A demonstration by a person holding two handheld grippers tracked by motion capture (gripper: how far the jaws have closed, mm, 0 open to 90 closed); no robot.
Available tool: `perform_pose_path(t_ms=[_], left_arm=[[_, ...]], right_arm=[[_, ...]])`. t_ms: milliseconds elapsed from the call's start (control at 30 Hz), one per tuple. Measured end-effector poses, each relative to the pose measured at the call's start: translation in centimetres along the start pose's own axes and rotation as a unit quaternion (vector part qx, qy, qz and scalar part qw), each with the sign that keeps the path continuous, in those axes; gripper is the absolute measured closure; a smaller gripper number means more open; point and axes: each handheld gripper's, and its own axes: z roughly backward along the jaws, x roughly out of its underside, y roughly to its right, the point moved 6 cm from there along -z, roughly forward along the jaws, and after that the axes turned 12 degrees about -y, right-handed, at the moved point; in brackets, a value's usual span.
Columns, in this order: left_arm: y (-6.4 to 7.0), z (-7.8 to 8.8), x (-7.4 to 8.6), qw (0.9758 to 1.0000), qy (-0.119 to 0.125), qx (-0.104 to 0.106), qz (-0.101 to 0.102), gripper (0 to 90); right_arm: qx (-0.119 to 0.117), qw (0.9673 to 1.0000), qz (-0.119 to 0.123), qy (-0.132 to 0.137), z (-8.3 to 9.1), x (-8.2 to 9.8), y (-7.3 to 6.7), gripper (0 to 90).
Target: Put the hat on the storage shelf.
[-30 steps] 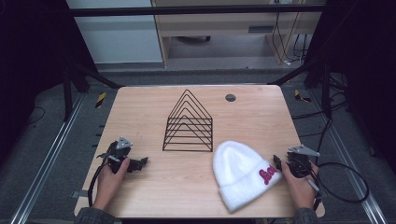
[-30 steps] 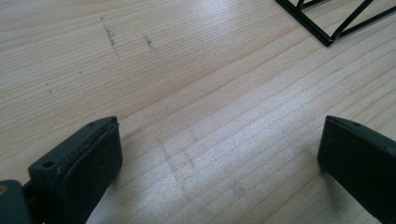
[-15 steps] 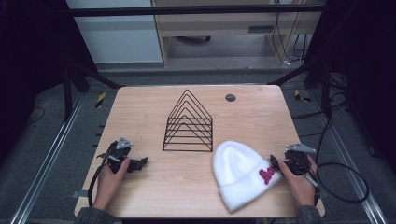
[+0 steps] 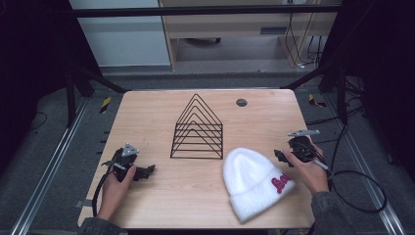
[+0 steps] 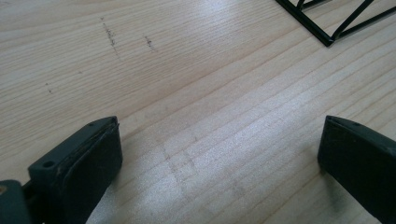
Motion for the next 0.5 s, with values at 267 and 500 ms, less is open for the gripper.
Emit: perform_pose_path(t_ms=[267,500], left_arm=[[0.0,0.0,0.0,1.0000,0.000,0.000,0.000,0.0],[0.0,0.0,0.0,1.0000,0.000,0.000,-0.001,0.0]], right_arm=[[-0.027,0.9977,0.061,-0.011,-0.1,-2.8,-3.1,33.3],[-0.058,0.9932,0.096,-0.031,-1.1,-4.0,-5.9,29.2]])
